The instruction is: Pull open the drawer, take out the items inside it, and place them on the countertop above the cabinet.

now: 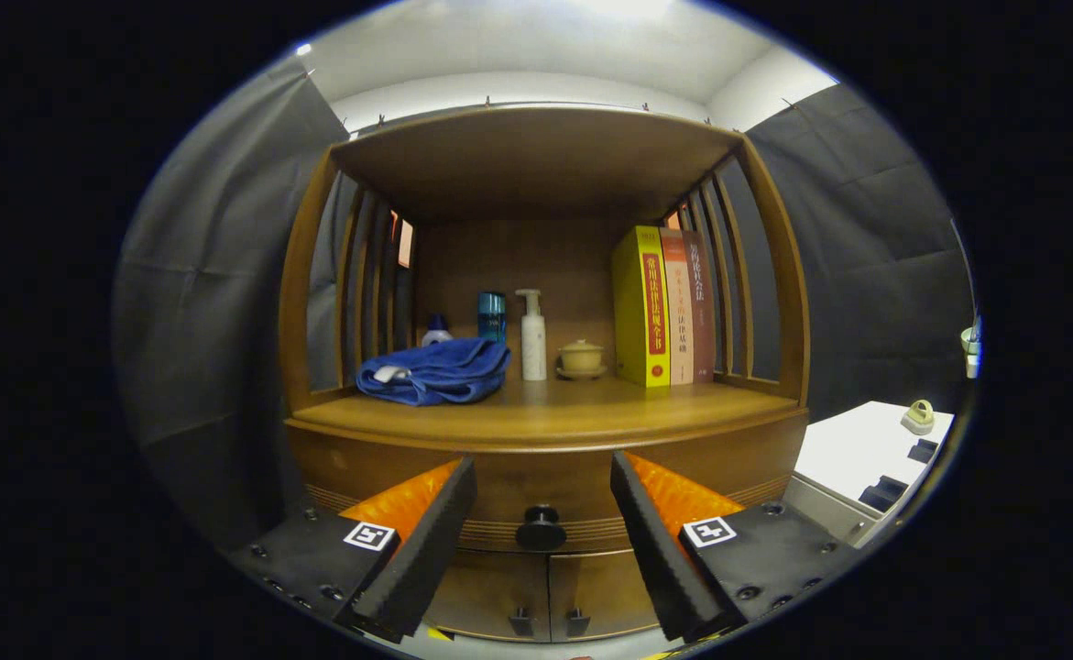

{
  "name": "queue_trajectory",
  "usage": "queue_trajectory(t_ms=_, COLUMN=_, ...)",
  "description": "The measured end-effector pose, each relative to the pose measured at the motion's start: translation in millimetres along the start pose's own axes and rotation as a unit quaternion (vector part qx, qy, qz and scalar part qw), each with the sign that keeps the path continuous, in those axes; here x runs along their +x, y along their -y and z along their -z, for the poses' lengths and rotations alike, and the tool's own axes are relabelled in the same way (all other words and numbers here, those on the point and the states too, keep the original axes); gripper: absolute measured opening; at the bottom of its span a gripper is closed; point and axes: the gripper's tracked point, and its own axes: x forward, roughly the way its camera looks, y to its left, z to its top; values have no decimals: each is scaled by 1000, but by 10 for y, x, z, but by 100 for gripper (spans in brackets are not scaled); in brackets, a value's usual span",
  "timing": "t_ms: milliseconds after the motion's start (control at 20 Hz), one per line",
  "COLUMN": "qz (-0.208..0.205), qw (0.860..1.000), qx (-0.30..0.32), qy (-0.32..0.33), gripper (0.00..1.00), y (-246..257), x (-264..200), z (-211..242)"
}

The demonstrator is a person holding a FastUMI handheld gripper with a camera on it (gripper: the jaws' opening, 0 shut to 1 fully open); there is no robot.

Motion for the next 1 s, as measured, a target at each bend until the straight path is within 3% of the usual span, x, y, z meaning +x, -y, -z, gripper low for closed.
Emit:
queue_trajectory(t_ms=200, qz=-10, qw=999, qx=8, qy=-31, gripper=99, y=-60, x=235, z=399)
queue_trajectory(t_ms=500, qz=-8, qw=998, qx=28, qy=-52, gripper=67, y=-68, x=440, z=587)
queue_trajectory(t_ms=750, qz=4, qw=997, qx=33, qy=-67, gripper=62, y=-58, x=515, z=709)
queue_trajectory(t_ms=1000, qz=6, qw=997, qx=32, qy=-73, gripper=47, y=-56, x=468, z=714)
